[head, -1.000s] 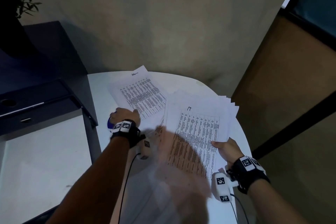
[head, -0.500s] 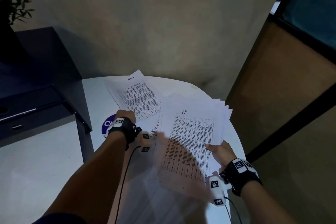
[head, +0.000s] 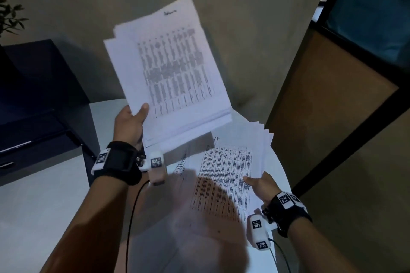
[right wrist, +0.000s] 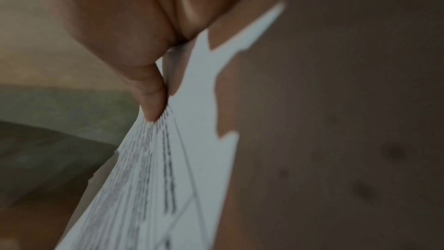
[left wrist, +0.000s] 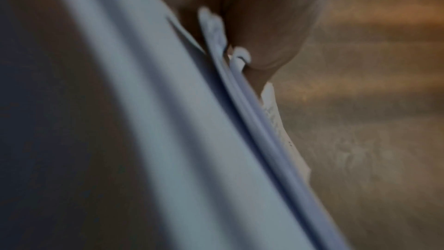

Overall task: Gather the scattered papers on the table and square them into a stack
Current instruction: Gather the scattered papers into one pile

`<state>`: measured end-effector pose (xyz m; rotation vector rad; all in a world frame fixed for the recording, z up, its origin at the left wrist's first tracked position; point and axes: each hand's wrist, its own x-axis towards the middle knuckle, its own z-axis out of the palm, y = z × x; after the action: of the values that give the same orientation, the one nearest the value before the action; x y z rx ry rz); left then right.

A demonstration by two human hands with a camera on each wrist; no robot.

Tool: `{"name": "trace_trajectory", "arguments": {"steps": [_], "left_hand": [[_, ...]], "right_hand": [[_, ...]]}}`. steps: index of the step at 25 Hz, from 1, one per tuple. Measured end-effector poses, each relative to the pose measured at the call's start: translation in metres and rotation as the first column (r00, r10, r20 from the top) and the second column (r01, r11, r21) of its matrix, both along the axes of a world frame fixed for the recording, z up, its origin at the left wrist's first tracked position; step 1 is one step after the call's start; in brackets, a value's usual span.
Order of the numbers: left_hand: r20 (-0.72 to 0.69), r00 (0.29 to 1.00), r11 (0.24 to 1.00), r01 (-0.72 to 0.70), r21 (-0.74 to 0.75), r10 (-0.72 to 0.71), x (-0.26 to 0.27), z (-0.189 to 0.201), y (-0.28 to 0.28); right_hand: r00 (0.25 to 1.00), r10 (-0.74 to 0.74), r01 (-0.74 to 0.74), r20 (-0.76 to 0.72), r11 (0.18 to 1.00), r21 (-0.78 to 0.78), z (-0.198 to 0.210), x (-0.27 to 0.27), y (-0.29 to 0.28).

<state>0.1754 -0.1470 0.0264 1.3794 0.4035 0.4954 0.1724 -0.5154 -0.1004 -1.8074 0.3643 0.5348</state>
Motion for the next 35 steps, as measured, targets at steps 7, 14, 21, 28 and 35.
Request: {"name": "trace_trajectory", "arguments": {"steps": [7, 14, 21, 28, 35], "left_hand": [[-0.781, 0.614, 0.568, 0.685, 0.456, -0.113, -0.02, -0.096, -0.07], [-0.828, 0.56, 0.436, 0.753, 0.492, -0.033, -0.04, -0.104, -0.095], [-0.542, 0.799, 0.862, 0.445, 0.243, -0.26, -0.052, -0.073, -0.06], [0.031, 0.951, 0.951, 0.308, 0.008, -0.308, -0.049, 0.019, -0.09], [0.052, 0.976, 0.931, 0.183, 0.315, -0.21, -0.061, 0.007, -0.096]], "right_hand": [[0.95, -0.101, 0.176, -0.296, 0.954, 0.242, 0.003, -0.007, -0.007], [0.998, -0.033, 0.037, -0.045, 0.993, 0.112, -0.005, -0.005, -0.007], [0.974, 0.012, -0.09, 0.228, 0.937, 0.338, 0.043, -0.016, -0.004], [0.849, -0.006, -0.149, 0.529, 0.957, 0.249, 0.136, -0.014, 0.025], [0.798, -0.058, -0.041, 0.6, 0.988, 0.15, 0.123, -0.026, 0.048]]}}
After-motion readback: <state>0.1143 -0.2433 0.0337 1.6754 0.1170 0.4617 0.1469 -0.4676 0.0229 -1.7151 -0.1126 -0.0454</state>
